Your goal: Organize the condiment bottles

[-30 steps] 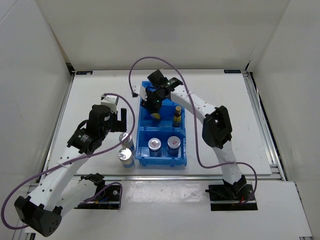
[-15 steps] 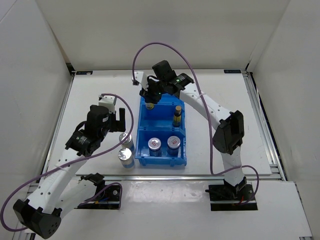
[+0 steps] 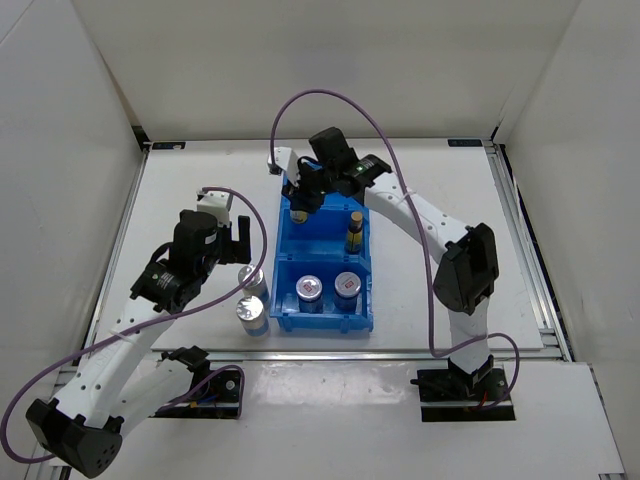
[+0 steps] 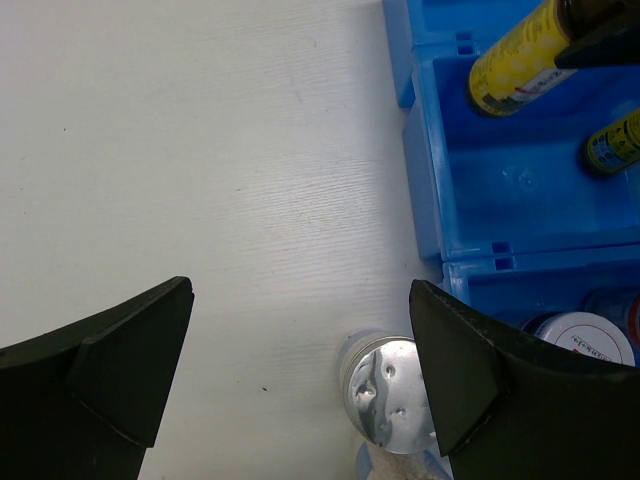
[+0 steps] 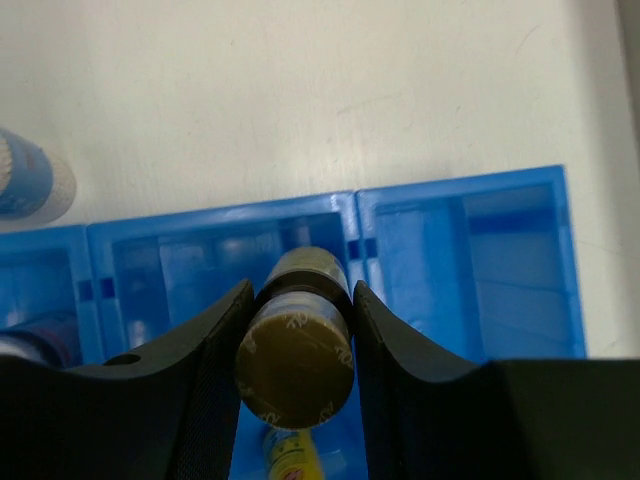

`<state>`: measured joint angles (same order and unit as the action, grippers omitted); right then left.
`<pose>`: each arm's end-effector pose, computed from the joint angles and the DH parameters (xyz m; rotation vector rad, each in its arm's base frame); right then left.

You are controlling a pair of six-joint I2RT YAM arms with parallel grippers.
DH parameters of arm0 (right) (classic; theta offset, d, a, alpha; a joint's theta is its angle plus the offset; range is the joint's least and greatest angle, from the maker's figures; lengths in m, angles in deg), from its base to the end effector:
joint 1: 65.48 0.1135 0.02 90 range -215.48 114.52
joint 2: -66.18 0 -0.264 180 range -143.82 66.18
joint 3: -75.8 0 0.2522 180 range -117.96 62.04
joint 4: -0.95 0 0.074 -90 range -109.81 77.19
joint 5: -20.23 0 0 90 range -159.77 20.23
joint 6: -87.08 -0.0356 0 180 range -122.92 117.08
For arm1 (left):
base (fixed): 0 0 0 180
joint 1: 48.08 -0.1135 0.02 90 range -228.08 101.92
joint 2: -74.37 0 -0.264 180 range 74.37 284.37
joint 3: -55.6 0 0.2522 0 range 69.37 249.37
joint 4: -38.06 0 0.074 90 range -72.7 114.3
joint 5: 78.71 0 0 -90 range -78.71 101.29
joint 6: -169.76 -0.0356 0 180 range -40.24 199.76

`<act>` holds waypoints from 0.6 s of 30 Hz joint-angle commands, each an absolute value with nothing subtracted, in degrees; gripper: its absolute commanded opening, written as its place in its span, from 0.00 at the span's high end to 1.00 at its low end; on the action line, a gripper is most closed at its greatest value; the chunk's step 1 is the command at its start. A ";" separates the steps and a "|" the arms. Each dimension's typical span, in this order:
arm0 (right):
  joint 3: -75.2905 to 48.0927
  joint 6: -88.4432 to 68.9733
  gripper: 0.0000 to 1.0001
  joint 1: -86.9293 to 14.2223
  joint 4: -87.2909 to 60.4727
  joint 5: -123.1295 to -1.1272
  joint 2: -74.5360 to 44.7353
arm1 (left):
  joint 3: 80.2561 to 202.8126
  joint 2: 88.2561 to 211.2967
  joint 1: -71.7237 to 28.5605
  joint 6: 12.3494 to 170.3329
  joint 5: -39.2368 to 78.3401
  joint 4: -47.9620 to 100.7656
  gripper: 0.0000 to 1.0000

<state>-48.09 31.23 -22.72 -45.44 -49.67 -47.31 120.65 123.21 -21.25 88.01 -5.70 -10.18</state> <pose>0.3296 0.3214 0.3380 -1.5132 1.5882 0.4697 0.1653 -0.0720 0.3254 0.1672 2.0965 -0.0514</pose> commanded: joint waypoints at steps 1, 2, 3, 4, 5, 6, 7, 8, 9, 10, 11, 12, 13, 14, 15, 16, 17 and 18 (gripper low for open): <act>-46.33 29.42 1.00 -22.59 -45.77 -48.24 -44.65 | 122.19 122.53 -21.10 88.46 -6.38 -9.98 0.00; -46.33 29.42 1.00 -22.59 -45.77 -48.93 -44.04 | 122.19 122.53 -21.10 88.46 -6.38 -9.98 0.00; -46.33 30.12 1.00 -22.07 -46.56 -48.94 -43.43 | 122.19 122.53 -21.10 88.46 -6.38 -9.98 0.00; -46.33 30.13 1.00 -22.06 -46.56 -49.55 -42.90 | 122.19 122.53 -21.10 88.46 -6.38 -9.98 0.00; -46.33 30.74 1.00 -22.06 -46.56 -49.55 -42.89 | 122.19 122.53 -21.10 88.46 -6.38 -9.98 0.00; -46.33 30.74 1.00 -22.06 -47.26 -49.55 -42.89 | 122.19 122.53 -21.10 88.46 -6.38 -9.98 0.00; -46.33 30.74 1.00 -22.06 -47.27 -49.55 -42.20 | 122.19 122.53 -21.10 88.46 -6.38 -9.98 0.00; -45.55 30.74 1.00 -22.06 -47.27 -49.55 -42.19 | 122.19 122.53 -21.10 88.46 -6.38 -9.98 0.00; -44.67 30.74 1.00 -22.06 -47.27 -49.55 -42.19 | 122.19 122.53 -21.10 88.46 -6.38 -9.98 0.00; -44.66 30.74 1.00 -22.06 -47.27 -49.55 -42.19 | 122.19 122.53 -21.10 88.46 -6.38 -9.98 0.00; -43.88 30.74 1.00 -22.06 -47.27 -49.55 -42.19 | 122.19 122.53 -21.10 88.46 -6.38 -9.98 0.00; -42.92 30.74 1.00 -22.06 -47.27 -49.55 -42.19 | 122.19 122.53 -21.10 88.46 -6.38 -9.98 0.00; -42.21 30.74 1.00 -22.06 -46.74 -49.55 -42.19 | 122.19 122.53 -21.10 88.46 -6.38 -9.98 0.00; -41.42 30.74 1.00 -22.06 -46.22 -48.86 -42.19 | 122.19 122.53 -21.10 88.46 -6.38 -9.98 0.00; -40.80 30.74 1.00 -22.06 -46.21 -48.85 -42.80 | 122.19 122.53 -21.10 88.46 -6.38 -9.98 0.00; -39.93 30.74 1.00 -22.06 -45.52 -48.33 -43.50 | 122.19 122.53 -21.10 88.46 -6.38 -9.98 0.00; -39.92 30.74 1.00 -22.06 -44.90 -48.32 -43.51 | 122.19 122.53 -21.10 88.46 -6.38 -9.98 0.00; -39.40 30.74 1.00 -22.06 -44.89 -47.80 -44.12 | 122.19 122.53 -21.10 88.46 -6.38 -9.98 0.00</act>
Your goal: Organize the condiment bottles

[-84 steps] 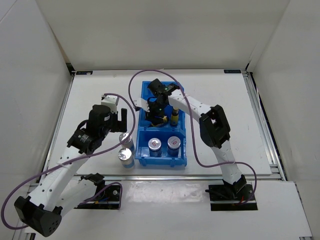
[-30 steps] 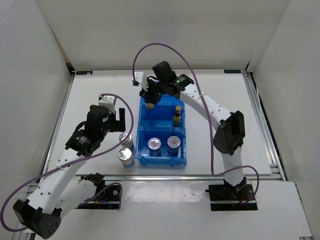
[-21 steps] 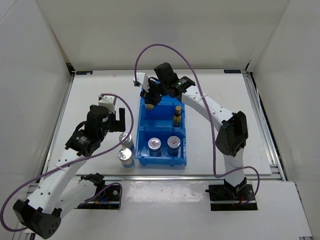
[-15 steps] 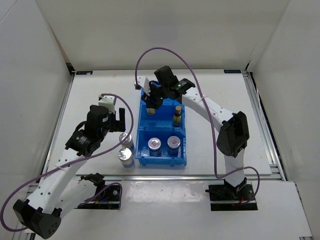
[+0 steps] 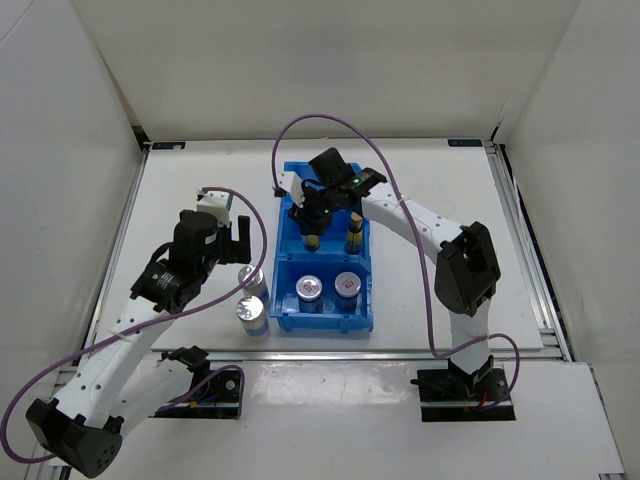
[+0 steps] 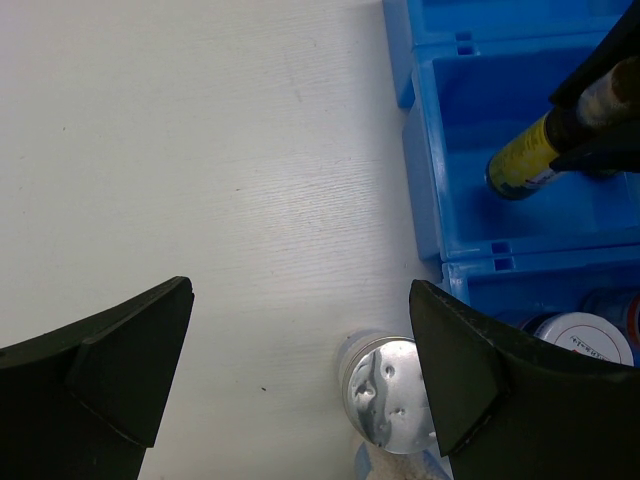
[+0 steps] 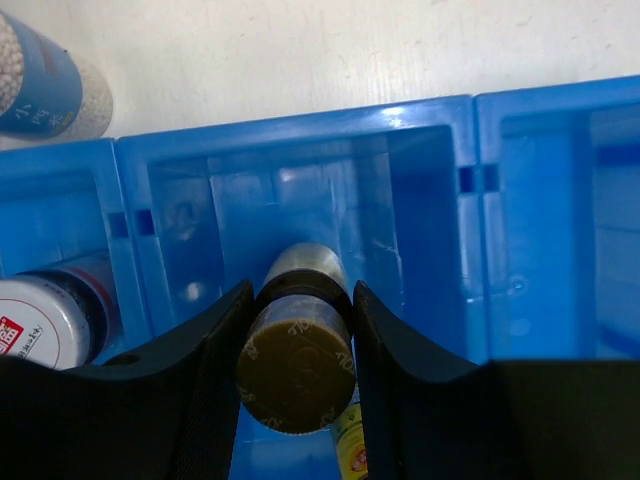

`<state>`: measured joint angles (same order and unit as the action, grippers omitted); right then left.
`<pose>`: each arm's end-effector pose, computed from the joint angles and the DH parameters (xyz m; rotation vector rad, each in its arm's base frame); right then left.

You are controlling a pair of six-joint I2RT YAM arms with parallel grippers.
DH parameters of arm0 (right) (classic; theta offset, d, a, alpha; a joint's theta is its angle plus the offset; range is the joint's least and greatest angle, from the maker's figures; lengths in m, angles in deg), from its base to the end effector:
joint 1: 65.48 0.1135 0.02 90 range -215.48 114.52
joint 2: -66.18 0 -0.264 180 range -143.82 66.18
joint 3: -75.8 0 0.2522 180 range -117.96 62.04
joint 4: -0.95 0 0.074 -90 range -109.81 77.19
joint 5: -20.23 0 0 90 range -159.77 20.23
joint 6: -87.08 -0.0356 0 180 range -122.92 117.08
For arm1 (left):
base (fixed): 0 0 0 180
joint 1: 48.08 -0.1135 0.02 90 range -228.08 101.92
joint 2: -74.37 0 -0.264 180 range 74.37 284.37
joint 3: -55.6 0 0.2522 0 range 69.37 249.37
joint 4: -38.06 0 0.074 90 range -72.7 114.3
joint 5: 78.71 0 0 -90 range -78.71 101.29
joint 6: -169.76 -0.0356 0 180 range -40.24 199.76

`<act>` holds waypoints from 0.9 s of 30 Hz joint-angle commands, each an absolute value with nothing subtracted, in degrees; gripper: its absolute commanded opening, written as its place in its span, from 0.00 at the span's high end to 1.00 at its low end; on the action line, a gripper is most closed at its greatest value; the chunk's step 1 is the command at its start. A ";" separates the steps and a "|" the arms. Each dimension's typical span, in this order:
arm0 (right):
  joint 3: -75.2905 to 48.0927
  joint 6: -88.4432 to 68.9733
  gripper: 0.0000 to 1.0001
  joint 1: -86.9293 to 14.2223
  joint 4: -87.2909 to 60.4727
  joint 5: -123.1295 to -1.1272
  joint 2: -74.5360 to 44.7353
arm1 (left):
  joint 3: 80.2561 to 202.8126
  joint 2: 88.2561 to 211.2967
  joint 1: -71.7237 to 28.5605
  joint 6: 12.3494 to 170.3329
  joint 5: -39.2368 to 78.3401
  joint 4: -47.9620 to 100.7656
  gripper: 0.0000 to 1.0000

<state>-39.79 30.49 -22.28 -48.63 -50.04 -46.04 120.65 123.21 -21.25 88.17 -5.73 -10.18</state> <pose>0.3169 0.3141 0.2951 -1.5957 1.7535 0.4909 0.1653 -0.0719 0.3254 0.1640 2.0967 -0.0526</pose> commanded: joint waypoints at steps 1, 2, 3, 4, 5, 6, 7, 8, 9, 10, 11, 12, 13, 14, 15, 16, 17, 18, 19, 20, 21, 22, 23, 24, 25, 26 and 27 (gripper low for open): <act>-39.39 30.74 1.00 -22.06 -44.37 -47.80 -44.91 | 122.19 122.53 -21.10 88.46 -6.38 -9.98 0.00; -39.39 30.22 1.00 -22.06 -44.37 -47.80 -44.91 | 122.19 122.53 -21.10 88.46 -6.38 -9.98 0.00; -39.39 30.21 1.00 -22.06 -44.37 -46.93 -45.61 | 122.19 122.53 -21.10 88.46 -6.38 -9.98 0.00; -39.39 30.21 1.00 -22.06 -44.37 -46.92 -46.23 | 122.19 122.53 -21.10 88.46 -6.38 -9.98 0.00; -39.39 30.21 1.00 -22.06 -44.37 -46.22 -46.23 | 122.19 122.53 -21.10 88.46 -6.38 -9.98 0.00; -39.39 30.21 1.00 -22.06 -44.37 -46.21 -46.75 | 122.19 122.53 -21.10 88.46 -6.38 -9.98 0.00; -39.39 30.21 1.00 -22.06 -44.37 -46.21 -46.76 | 122.19 122.53 -21.10 88.46 -6.38 -9.98 0.00; -39.39 30.21 1.00 -22.06 -44.37 -46.21 -47.37 | 122.19 122.53 -21.10 88.46 -6.38 -9.98 0.00; -39.39 30.21 1.00 -22.06 -44.37 -46.21 -47.37 | 122.19 122.53 -21.10 88.46 -6.38 -9.98 0.00; -39.39 30.21 1.00 -22.06 -44.37 -46.21 -47.90 | 122.19 122.53 -21.10 88.46 -6.38 -9.98 0.00; -39.39 30.21 1.00 -22.06 -44.37 -46.21 -47.90 | 122.19 122.53 -21.10 88.46 -6.38 -9.98 0.00; -39.39 30.21 0.96 -22.06 -44.37 -45.61 -48.42 | 122.19 122.53 -21.10 88.46 -6.38 -9.98 0.00; -39.39 30.21 0.93 -22.06 -44.37 -45.60 -48.43 | 122.19 122.53 -21.10 88.46 -6.38 -9.98 0.00; -39.39 30.21 0.91 -22.06 -44.37 -45.60 -49.04 | 122.19 122.53 -21.10 88.46 -6.38 -9.98 0.00; -39.39 30.21 0.91 -22.06 -44.37 -45.60 -49.04 | 122.19 122.53 -21.10 88.46 -6.38 -9.98 0.00; -39.39 29.69 0.90 -22.06 -44.89 -45.60 -49.57 | 122.19 122.53 -21.10 88.46 -6.38 -9.98 0.00; -39.39 29.69 0.90 -22.06 -44.89 -45.60 -49.57 | 122.19 122.53 -21.10 88.46 -6.38 -9.98 0.00; -39.39 29.69 0.90 -22.06 -44.89 -45.60 -50.09 | 122.19 122.53 -21.10 88.46 -6.38 -9.98 0.00; -39.39 29.69 0.87 -22.06 -44.89 -45.60 -50.10 | 122.19 122.53 -21.10 88.46 -6.38 -9.98 0.00; -39.39 29.08 0.87 -22.06 -44.89 -45.60 -50.10 | 122.19 122.53 -21.10 88.46 -6.38 -9.98 0.00; -39.39 29.07 0.85 -22.06 -44.89 -45.60 -50.10 | 122.19 122.53 -21.10 88.46 -6.38 -9.98 0.00; -39.39 29.07 0.81 -22.06 -44.89 -45.60 -50.10 | 122.19 122.53 -21.10 88.46 -6.38 -9.98 0.00; -39.39 29.07 0.80 -22.06 -45.42 -45.60 -50.10 | 122.19 122.53 -21.10 88.46 -6.38 -9.98 0.00; -39.39 29.07 0.78 -22.06 -45.42 -45.60 -50.10 | 122.19 123.06 -21.10 88.46 -6.38 -9.98 0.00; -39.39 29.59 0.73 -22.06 -45.42 -45.60 -49.58 | 122.19 123.06 -21.10 88.46 -6.38 -9.98 0.00; -39.39 29.60 0.72 -22.06 -45.42 -45.60 -49.05 | 122.19 123.06 -21.10 88.46 -6.38 -9.98 0.00; -38.87 29.60 0.69 -22.06 -45.42 -46.12 -49.04 | 122.19 123.06 -21.10 88.46 -6.38 -9.98 0.00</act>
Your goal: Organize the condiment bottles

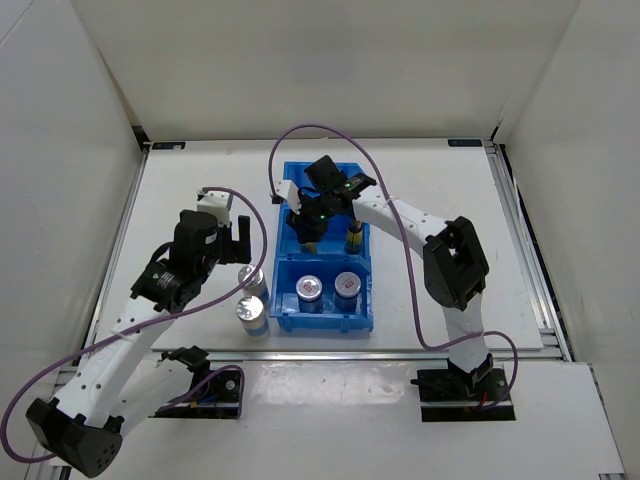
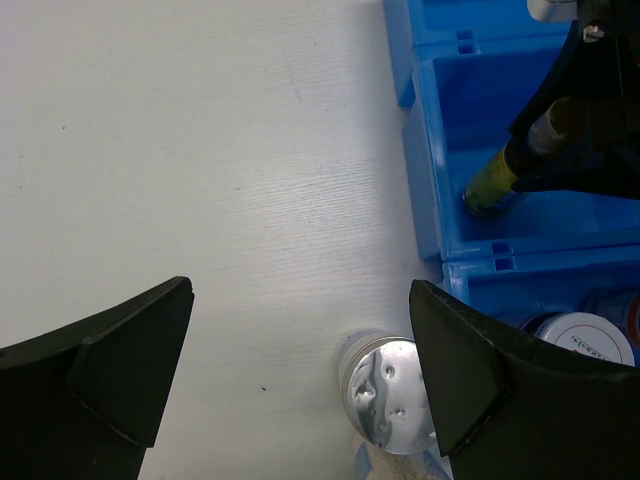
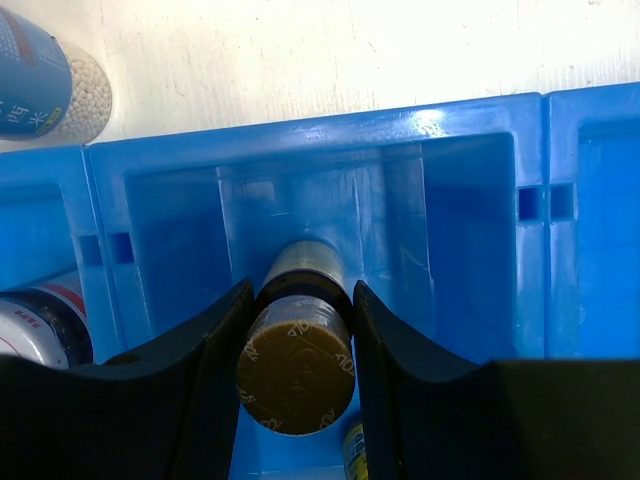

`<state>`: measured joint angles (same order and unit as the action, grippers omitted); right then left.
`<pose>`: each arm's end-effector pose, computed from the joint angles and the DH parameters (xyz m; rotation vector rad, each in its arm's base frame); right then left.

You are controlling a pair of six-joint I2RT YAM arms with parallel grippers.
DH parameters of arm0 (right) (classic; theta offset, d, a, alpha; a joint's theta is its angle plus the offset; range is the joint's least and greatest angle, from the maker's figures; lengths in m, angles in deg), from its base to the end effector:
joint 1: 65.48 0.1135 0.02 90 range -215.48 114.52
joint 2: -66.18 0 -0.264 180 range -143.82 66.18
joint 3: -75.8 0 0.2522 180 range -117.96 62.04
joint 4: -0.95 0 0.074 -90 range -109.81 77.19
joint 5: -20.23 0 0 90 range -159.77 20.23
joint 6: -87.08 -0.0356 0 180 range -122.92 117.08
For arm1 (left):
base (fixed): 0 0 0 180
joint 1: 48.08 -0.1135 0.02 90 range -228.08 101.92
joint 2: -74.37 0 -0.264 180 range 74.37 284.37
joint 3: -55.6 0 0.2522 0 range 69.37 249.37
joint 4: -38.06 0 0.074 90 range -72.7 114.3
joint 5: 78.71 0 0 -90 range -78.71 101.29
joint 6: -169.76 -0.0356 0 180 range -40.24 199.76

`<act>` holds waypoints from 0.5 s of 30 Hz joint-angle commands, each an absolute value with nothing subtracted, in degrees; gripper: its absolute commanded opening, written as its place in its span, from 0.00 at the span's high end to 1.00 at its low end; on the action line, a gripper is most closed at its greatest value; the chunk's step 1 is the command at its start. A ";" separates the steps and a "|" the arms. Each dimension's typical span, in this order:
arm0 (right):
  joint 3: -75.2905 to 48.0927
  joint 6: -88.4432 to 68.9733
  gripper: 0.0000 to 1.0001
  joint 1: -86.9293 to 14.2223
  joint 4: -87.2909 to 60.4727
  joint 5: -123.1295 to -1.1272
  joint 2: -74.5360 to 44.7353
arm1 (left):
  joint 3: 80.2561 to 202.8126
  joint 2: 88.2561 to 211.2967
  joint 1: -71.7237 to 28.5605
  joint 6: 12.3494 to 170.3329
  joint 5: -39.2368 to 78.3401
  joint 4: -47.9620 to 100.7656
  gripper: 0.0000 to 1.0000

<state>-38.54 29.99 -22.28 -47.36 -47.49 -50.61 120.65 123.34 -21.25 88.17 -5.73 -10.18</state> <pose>0.3251 0.3238 0.2556 -1.6382 1.8149 0.5563 0.1658 -0.0722 0.3250 0.1646 2.0988 -0.0517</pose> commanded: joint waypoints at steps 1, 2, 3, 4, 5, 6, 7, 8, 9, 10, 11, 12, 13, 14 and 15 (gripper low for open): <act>-38.86 29.60 0.60 -22.06 -44.90 -46.13 -48.44 | 122.19 123.06 -21.10 88.46 -6.38 -9.98 0.00; -38.86 29.60 0.40 -22.06 -44.89 -47.69 -47.73 | 122.19 123.06 -21.10 88.46 -6.38 -9.98 0.00; -38.86 29.60 0.01 -22.06 -44.89 -47.71 -47.73 | 122.19 123.06 -21.10 88.46 -6.38 -9.98 0.00; -38.86 29.60 0.00 -22.06 -44.89 -48.67 -47.03 | 122.19 123.06 -21.10 88.46 -6.38 -9.98 0.00; -38.86 29.60 0.00 -22.06 -44.89 -49.28 -46.33 | 122.19 123.06 -21.10 88.46 -6.38 -9.98 0.00; -38.86 30.21 0.00 -22.06 -44.89 -49.99 -46.32 | 122.19 123.06 -21.10 88.46 -6.38 -9.98 0.00; -39.91 30.74 0.00 -22.06 -45.76 -51.30 -45.62 | 122.19 123.06 -21.10 88.46 -6.38 -9.98 0.00; -40.70 30.74 0.00 -22.06 -45.77 -52.10 -45.01 | 122.19 123.06 -21.10 88.46 -6.90 -9.98 0.00; -41.58 30.74 0.00 -22.06 -46.56 -53.15 -44.22 | 122.19 123.06 -21.10 88.46 -6.90 -9.98 0.00; -44.02 30.74 0.00 -22.06 -47.17 -54.20 -43.69 | 122.19 123.06 -21.10 88.46 -6.90 -9.98 0.00; -45.27 30.13 0.00 -22.06 -47.79 -56.30 -43.16 | 122.19 123.06 -21.10 88.46 -6.90 -9.98 0.00; -46.50 29.52 0.00 -22.06 -47.79 -57.37 -41.68 | 122.19 123.06 -21.10 88.46 -6.90 -9.98 0.00; -47.47 28.21 0.00 -22.06 -47.79 -58.33 -40.88 | 122.19 123.67 -21.10 88.46 -6.90 -9.98 0.00; -49.13 27.50 0.00 -22.06 -47.79 -59.13 -39.83 | 122.19 123.68 -21.10 88.46 -6.90 -9.98 0.00; -49.76 26.79 0.00 -22.06 -47.79 -59.83 -37.73 | 122.19 123.68 -21.10 88.46 -6.90 -9.98 0.00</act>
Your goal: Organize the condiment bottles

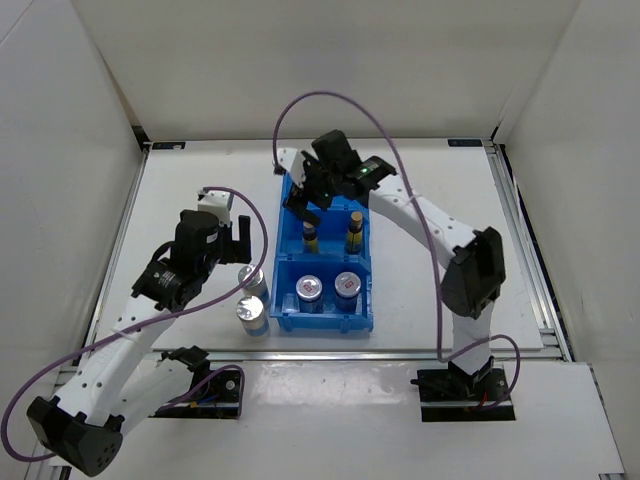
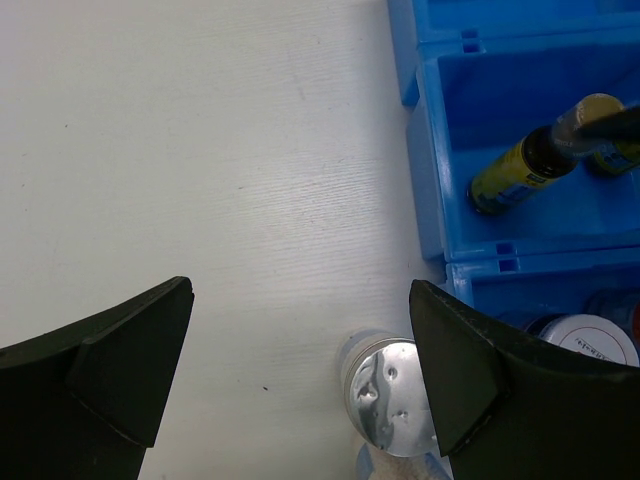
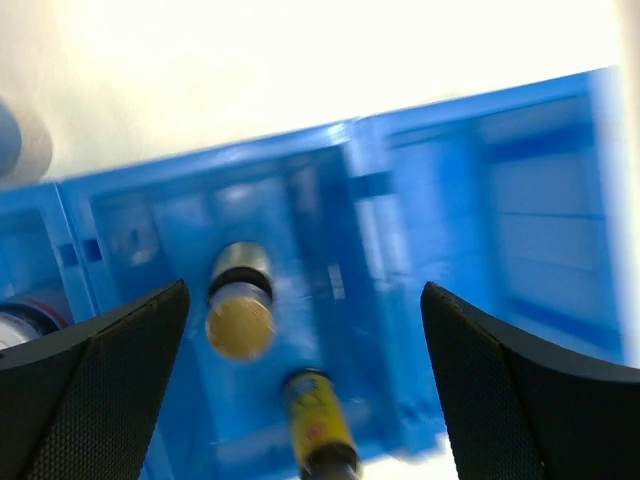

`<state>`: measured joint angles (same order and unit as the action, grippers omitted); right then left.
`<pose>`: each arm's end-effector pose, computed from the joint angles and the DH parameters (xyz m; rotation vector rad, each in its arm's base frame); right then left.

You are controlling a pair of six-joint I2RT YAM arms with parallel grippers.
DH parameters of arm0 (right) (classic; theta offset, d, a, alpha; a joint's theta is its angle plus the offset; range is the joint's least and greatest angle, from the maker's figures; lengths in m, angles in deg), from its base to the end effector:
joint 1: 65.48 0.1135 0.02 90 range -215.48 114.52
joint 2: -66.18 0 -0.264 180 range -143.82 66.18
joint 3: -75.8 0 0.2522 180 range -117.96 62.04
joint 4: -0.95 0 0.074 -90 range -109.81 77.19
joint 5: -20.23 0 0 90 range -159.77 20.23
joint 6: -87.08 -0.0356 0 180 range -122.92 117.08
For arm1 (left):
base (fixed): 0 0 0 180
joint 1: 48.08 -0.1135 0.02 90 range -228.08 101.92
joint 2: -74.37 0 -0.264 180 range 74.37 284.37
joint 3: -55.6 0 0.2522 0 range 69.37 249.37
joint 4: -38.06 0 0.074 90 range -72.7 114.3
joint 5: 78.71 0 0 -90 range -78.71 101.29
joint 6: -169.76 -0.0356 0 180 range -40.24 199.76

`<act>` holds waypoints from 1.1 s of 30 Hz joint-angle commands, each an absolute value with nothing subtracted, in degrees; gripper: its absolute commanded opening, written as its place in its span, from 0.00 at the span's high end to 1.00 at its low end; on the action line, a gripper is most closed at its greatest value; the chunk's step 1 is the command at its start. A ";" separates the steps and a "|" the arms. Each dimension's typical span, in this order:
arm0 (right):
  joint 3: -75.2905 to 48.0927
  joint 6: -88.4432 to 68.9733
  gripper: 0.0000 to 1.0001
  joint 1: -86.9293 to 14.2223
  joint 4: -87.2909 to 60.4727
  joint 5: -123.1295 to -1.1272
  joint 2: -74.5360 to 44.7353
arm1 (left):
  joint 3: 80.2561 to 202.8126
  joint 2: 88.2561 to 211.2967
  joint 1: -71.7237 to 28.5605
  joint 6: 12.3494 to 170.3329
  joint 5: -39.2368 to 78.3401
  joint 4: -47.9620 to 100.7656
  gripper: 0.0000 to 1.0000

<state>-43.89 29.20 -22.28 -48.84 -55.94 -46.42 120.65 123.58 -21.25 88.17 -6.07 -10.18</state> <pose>0.3233 0.3153 0.3147 -1.5123 1.7582 0.3775 0.1666 -0.0724 0.3244 0.1622 2.1017 -0.0439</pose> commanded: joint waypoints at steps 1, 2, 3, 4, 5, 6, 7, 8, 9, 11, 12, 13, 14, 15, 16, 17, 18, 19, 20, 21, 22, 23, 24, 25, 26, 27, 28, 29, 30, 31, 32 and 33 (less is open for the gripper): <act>-50.28 24.87 0.00 -21.54 -47.79 -61.66 -36.66 | 122.19 123.68 -21.10 88.46 -6.90 -9.98 0.00; -50.29 24.85 0.00 -21.54 -47.79 -62.55 -35.61 | 122.19 123.68 -21.10 88.46 -6.29 -9.98 0.00; -50.81 22.59 0.00 -21.54 -47.79 -63.17 -33.51 | 121.58 123.68 -21.10 88.46 -5.33 -9.98 0.00; -50.82 21.18 0.00 -21.54 -47.79 -63.96 -32.53 | 121.57 123.68 -21.10 88.46 -4.45 -9.37 0.00; -50.82 18.90 0.00 -21.54 -47.79 -65.10 -31.48 | 120.88 124.20 -20.32 88.46 -3.57 -9.36 0.00; -50.82 15.48 0.00 -21.54 -49.36 -71.38 -29.38 | 120.87 124.99 -19.70 88.46 -1.13 -9.36 0.00; -50.82 5.36 0.00 -21.54 -51.12 -76.14 -28.40 | 120.87 125.69 -19.00 88.46 0.72 -10.23 0.00; -50.82 1.08 0.00 -21.54 -53.40 -79.75 -27.35 | 122.26 126.39 -18.38 89.42 5.18 -11.98 0.00; -51.43 -0.79 0.00 -21.54 -58.99 -79.79 -25.25 | 124.97 127.62 -18.37 90.47 7.05 -13.65 0.00; -48.82 -2.82 0.00 -22.15 -62.98 -76.12 -22.52 | 128.24 129.03 -18.37 93.99 10.13 -19.69 0.00; -46.62 -3.96 0.00 -22.15 -63.96 -75.14 -18.93 | 129.47 129.56 -18.37 94.96 10.15 -21.65 0.00; -44.07 -6.41 0.00 -22.15 -63.97 -74.09 -14.63 | 131.31 130.09 -18.37 96.62 10.76 -24.71 0.00; -41.35 -6.44 0.00 -22.15 -63.97 -72.86 -12.42 | 131.33 130.09 -18.37 96.64 11.29 -25.61 0.00; -35.76 -8.52 0.00 -22.15 -63.36 -70.24 -10.13 | 131.85 129.57 -18.37 97.16 11.29 -26.23 0.00; -33.26 -9.33 0.00 -22.15 -63.35 -69.43 -7.85 | 131.86 129.57 -18.37 98.03 11.81 -26.85 0.00; -30.98 -10.21 0.00 -22.15 -63.35 -69.42 -3.65 | 131.25 128.96 -18.37 98.56 11.82 -27.46 0.00; -26.95 -10.74 0.00 -22.15 -63.35 -68.55 -1.52 | 131.24 128.95 -18.37 99.18 10.86 -29.47 0.00; -25.26 -10.74 0.00 -22.15 -63.35 -68.54 2.33 | 131.24 128.95 -18.37 100.58 9.63 -30.53 0.00; -23.85 -11.44 0.00 -22.15 -64.13 -68.54 4.02 | 131.24 128.95 -18.37 101.11 9.62 -31.50 0.00; -21.66 -11.45 0.00 -22.15 -65.19 -69.15 5.61 | 131.24 129.56 -18.37 101.12 9.01 -32.21 0.00; -20.94 -11.45 0.00 -22.15 -65.72 -69.15 8.23 | 130.72 129.57 -18.37 101.90 8.31 -32.91 0.00; -20.41 -11.45 0.00 -22.15 -66.25 -69.15 9.22 | 130.71 129.57 -18.37 102.61 8.30 -32.92 0.00; -20.41 -11.45 0.00 -22.15 -67.30 -69.15 10.62 | 130.19 129.57 -18.37 102.61 8.30 -32.92 0.00; -20.41 -11.45 0.00 -22.15 -68.00 -69.15 10.63 | 130.19 130.35 -18.37 103.22 8.30 -32.92 0.00; -20.41 -11.45 0.00 -22.15 -68.79 -69.15 11.16 | 130.19 130.88 -18.37 103.23 8.30 -32.92 0.00; -21.19 -11.45 0.00 -22.15 -69.67 -69.15 11.16 | 129.66 131.49 -18.37 103.23 8.91 -32.92 0.00; -21.89 -10.75 0.00 -22.15 -71.51 -69.15 11.16 | 129.66 132.89 -18.37 103.23 8.92 -32.92 0.00; -23.29 -10.74 0.00 -22.15 -72.31 -69.15 11.16 | 129.66 133.60 -18.37 103.23 9.79 -32.92 0.00; -23.31 -10.74 0.00 -22.15 -72.92 -69.15 11.16 | 129.66 134.30 -18.37 103.23 9.80 -32.92 0.00; -24.00 -10.74 0.00 -22.15 -73.54 -69.15 11.16 | 129.66 135.70 -18.37 103.23 9.80 -32.92 0.00; -24.01 -10.74 0.00 -22.15 -73.55 -69.15 11.77 | 129.66 136.50 -18.37 103.23 9.80 -32.40 0.00; -24.01 -10.74 0.00 -22.15 -73.55 -69.15 12.99 | 129.66 137.20 -18.37 103.23 9.27 -32.39 0.00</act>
<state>-21.88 -10.10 -22.24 -71.66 -69.58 11.51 129.83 135.80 -18.50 102.53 8.94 -32.28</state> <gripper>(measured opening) 0.995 0.998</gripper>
